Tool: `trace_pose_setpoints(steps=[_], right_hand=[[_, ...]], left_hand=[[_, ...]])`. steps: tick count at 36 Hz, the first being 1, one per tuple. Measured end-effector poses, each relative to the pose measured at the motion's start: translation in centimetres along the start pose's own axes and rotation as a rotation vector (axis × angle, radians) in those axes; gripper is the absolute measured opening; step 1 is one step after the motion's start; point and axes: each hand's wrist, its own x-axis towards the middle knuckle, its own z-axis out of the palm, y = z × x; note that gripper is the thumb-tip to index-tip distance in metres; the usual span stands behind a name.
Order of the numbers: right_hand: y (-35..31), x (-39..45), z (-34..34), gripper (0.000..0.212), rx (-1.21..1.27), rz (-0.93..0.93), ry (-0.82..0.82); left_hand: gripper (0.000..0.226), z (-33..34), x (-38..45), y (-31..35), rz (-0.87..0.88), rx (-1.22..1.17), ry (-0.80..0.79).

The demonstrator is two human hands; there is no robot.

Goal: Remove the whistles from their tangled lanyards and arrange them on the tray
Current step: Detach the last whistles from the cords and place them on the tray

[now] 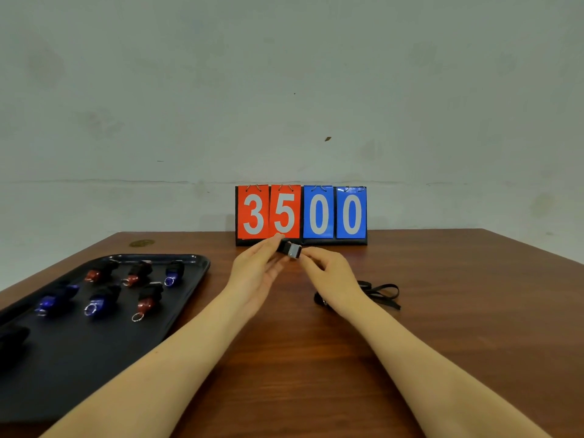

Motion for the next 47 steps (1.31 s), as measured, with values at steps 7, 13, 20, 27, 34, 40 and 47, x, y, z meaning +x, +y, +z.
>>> trace_pose_setpoints(steps=[7,13,20,27,34,40,47], right_hand=[[0.2,0.1,0.2,0.016,-0.036,-0.022,0.026],[0.3,0.2,0.3,0.023,-0.040,-0.039,0.055],[0.0,0.1,0.2,0.018,-0.096,-0.059,-0.062],[-1.0,-0.9,1.1,0.030,-0.286,-0.117,-0.345],[-2.4,-0.8,0.4,0.027,-0.145,-0.134,-0.184],[-2.3,-0.1,-1.3,0.029,0.097,0.020,0.088],[-1.5,0.3,-1.6,0.031,0.190,0.112,0.106]], left_hand=[[0.017,0.1,0.3,0.0,0.012,-0.026,-0.048],[0.023,0.2,0.1,0.1,-0.029,-0.077,-0.127],[0.026,-0.1,0.2,0.1,0.042,-0.008,-0.099],[0.021,-0.4,0.3,0.3,0.197,0.258,0.011],[0.030,-1.9,1.4,0.6,0.419,0.935,0.018],[0.026,-1.2,0.4,0.9,0.312,0.848,-0.195],[0.023,0.3,-1.2,1.0,0.130,0.371,-0.313]])
